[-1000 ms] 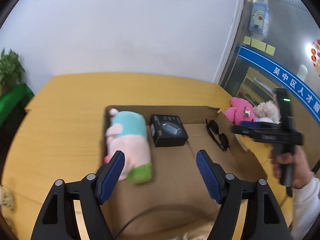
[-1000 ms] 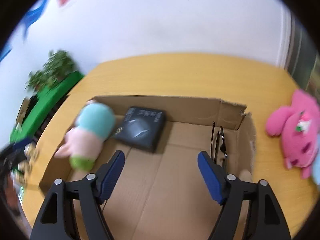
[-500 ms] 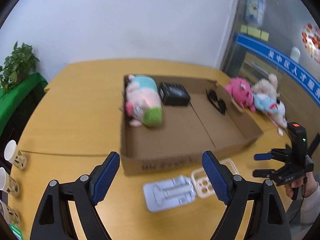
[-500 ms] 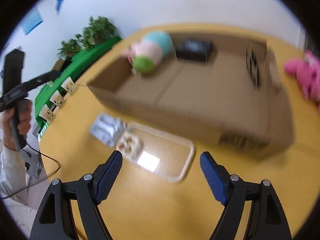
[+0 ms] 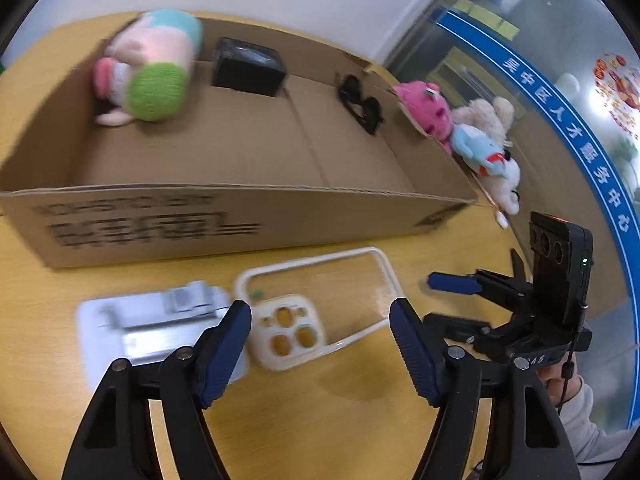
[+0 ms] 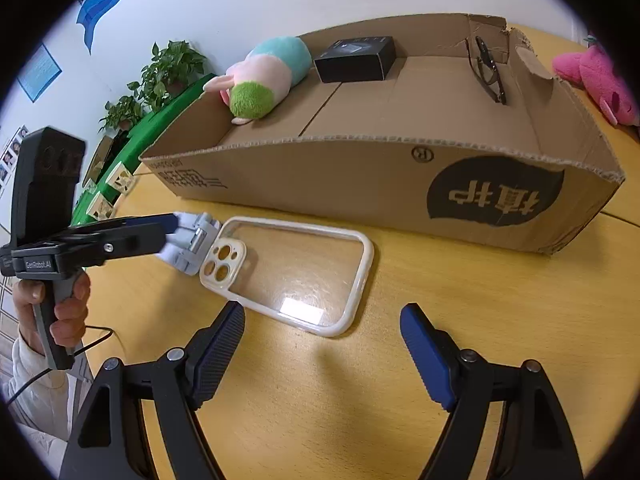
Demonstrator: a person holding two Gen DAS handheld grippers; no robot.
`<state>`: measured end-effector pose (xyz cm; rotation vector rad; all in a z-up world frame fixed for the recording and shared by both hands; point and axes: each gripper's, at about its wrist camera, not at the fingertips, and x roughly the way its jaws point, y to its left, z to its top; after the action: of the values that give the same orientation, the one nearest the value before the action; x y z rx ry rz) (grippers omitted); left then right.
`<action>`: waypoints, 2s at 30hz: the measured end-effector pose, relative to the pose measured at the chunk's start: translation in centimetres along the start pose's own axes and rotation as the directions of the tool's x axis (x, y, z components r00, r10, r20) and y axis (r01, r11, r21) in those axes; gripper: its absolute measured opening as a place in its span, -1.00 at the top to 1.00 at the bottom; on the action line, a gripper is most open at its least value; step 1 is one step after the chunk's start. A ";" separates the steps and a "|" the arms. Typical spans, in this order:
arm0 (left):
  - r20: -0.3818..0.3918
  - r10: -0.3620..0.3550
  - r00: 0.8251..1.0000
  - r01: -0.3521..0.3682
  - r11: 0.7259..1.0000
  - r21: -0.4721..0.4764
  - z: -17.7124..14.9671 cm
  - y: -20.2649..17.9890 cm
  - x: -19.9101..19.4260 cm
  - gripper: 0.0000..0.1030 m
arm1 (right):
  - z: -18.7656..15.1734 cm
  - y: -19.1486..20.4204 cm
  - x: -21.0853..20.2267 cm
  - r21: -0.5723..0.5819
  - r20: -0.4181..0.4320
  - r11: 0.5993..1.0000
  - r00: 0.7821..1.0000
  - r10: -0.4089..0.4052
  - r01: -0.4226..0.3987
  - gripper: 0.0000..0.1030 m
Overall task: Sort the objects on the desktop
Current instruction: 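Move the left tool to the white-framed clear phone case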
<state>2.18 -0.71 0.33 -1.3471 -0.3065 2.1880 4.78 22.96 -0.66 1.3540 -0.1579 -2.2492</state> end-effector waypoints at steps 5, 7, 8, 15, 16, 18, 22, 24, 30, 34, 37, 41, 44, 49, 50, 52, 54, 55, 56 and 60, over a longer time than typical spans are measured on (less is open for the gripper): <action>-0.073 0.027 0.997 -0.027 1.000 0.001 0.0 -0.2 2.9 -0.36 | -0.8 -0.2 0.6 0.014 -0.011 1.000 1.000 0.018 -0.018 -0.56; -0.072 0.016 0.997 -0.018 1.000 -0.015 0.0 0.3 3.0 -0.31 | -1.1 -0.5 0.7 0.027 -0.012 0.999 1.000 0.024 -0.024 -0.56; -0.073 0.013 0.997 -0.015 1.000 -0.019 0.0 0.5 2.9 -0.31 | -1.2 -0.5 0.7 0.032 -0.011 0.999 1.000 0.027 -0.026 -0.56; -0.071 0.055 0.996 -0.055 0.998 -0.011 0.1 2.0 2.1 -0.21 | -0.6 -0.6 1.3 0.033 -0.024 0.999 0.999 0.034 -0.033 -0.56; -0.070 0.059 0.996 -0.060 0.998 -0.009 0.1 2.1 2.0 -0.21 | -0.5 -0.5 1.3 0.027 -0.024 0.999 0.999 0.037 -0.036 -0.56; -0.070 0.069 0.995 -0.069 0.998 -0.002 0.1 2.5 1.7 -0.21 | -0.1 -0.1 1.4 0.016 -0.024 0.999 0.999 0.041 -0.040 -0.56; -0.080 0.091 0.993 -0.092 0.996 -0.013 0.1 3.6 1.1 -0.21 | 0.5 0.2 1.8 0.009 -0.029 0.999 0.999 0.044 -0.043 -0.56; -0.092 0.086 0.992 -0.089 0.996 -0.030 0.4 3.5 1.3 -0.23 | 0.9 0.2 2.1 0.010 -0.032 0.999 0.998 0.051 -0.051 -0.56; -0.138 0.038 0.990 -0.048 0.996 -0.070 1.1 2.8 3.9 -0.25 | 2.4 -0.1 3.4 0.012 -0.027 0.998 0.998 0.059 -0.059 -0.56; -0.120 0.029 0.992 -0.040 0.995 -0.090 1.4 2.9 4.2 -0.25 | 2.9 -0.3 3.6 0.014 -0.016 0.999 0.999 0.047 -0.047 -0.59; -0.090 0.023 0.996 -0.030 0.997 -0.076 1.2 2.6 3.5 -0.25 | 2.9 -0.5 3.5 0.023 -0.011 0.998 0.998 0.061 -0.061 -0.59; -0.012 0.016 1.000 -0.016 0.999 -0.029 0.8 1.6 1.2 -0.25 | 2.1 -0.3 2.4 0.039 0.031 0.993 0.993 0.112 -0.113 -0.60; 0.035 -0.026 0.999 0.026 1.000 0.015 -0.2 0.8 -0.8 -0.25 | 0.9 0.4 -0.6 0.016 0.127 0.988 0.980 0.152 -0.155 -0.60; 0.078 -0.085 0.993 0.079 0.994 0.076 -2.5 -0.3 -2.9 -0.29 | -2.2 1.8 -5.3 -0.078 0.229 0.974 0.947 0.226 -0.213 -0.60; 0.074 -0.093 0.993 0.088 0.994 0.067 -2.9 -0.1 -2.9 -0.29 | -2.8 1.9 -5.6 -0.085 0.226 0.973 0.947 0.230 -0.216 -0.60; 0.057 -0.086 0.995 0.084 0.996 0.038 -3.3 0.3 -2.4 -0.29 | -3.7 1.6 -5.7 -0.082 0.212 0.980 0.958 0.193 -0.179 -0.60; 0.032 -0.071 0.997 0.071 0.997 0.004 -3.3 0.6 -1.4 -0.29 | -4.0 0.7 -4.9 -0.040 0.188 0.992 0.974 0.123 -0.118 -0.60; 0.019 -0.061 0.998 0.061 0.998 -0.009 -3.2 0.8 -1.0 -0.27 | -3.8 0.3 -4.5 -0.013 0.179 0.995 0.979 0.099 -0.098 -0.60; 0.004 -0.041 0.999 0.041 0.999 -0.027 -3.1 0.9 -0.4 -0.25 | -3.5 -0.3 -3.9 0.019 0.172 0.997 0.983 0.067 -0.071 -0.59; -0.031 0.025 0.999 -0.026 0.998 -0.058 -2.6 1.5 1.4 0.17 | -2.0 -1.0 -1.9 0.043 0.151 0.999 0.988 -0.039 0.033 -0.42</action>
<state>3.51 -1.38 -2.67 -1.4214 -0.3465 2.1933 6.78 25.05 -0.53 1.2142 -0.2338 -2.3911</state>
